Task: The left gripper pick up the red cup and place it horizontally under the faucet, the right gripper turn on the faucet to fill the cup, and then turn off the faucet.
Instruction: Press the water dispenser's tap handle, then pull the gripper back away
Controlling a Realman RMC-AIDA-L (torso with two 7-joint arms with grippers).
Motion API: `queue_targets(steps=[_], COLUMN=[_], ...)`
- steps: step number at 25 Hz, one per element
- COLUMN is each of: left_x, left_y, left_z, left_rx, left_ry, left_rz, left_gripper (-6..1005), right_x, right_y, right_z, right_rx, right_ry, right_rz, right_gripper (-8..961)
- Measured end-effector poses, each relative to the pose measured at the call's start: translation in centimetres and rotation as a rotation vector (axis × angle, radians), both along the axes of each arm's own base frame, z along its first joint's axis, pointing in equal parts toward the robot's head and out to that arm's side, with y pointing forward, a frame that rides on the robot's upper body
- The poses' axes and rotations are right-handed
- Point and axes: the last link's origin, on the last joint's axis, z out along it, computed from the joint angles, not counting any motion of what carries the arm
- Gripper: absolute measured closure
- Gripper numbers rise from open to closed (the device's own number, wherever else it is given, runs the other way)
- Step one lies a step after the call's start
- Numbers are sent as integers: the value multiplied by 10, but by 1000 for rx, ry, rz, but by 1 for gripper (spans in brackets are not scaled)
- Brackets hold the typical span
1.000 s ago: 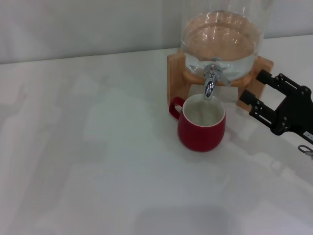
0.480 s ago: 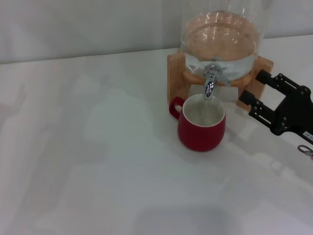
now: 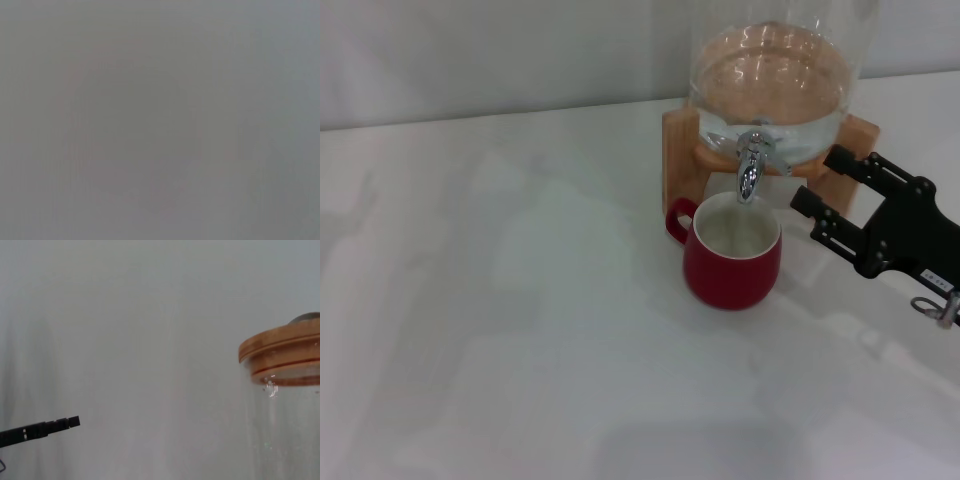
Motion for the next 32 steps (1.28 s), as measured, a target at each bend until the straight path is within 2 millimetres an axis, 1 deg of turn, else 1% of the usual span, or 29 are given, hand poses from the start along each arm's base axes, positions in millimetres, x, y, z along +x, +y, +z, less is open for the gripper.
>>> queue_targets(steps=[13,23,32], left_x=[-2,0,0], left_y=[-2,-3,-4], left_z=[0,0,0], left_rx=[0,2,2], left_ry=[-1,-4,-9], left_rz=[4,-10,-16], left_gripper=[124,124,123], right_x=[-7,-8,-12], right_y=[10,14,22], right_z=[-10,-11,-13], right_rx=[-21,-20,-22], right_ry=[-24,-32,-47], right_rz=[6,4,2], right_gripper=[332,332,332])
